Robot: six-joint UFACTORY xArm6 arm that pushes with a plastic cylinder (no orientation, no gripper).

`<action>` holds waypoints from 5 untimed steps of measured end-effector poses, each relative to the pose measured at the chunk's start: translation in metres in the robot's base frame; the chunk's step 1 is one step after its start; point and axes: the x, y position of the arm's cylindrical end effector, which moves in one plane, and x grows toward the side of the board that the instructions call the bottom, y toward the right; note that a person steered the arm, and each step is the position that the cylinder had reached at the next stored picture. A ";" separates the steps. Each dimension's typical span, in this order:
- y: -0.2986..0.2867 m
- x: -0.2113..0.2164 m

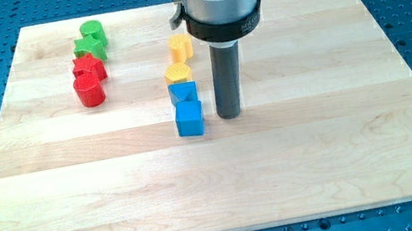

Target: Place your arm to the bottom left of the blue cube

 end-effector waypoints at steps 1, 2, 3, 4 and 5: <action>0.000 0.000; 0.000 0.002; 0.000 0.002; 0.000 0.034; -0.067 0.065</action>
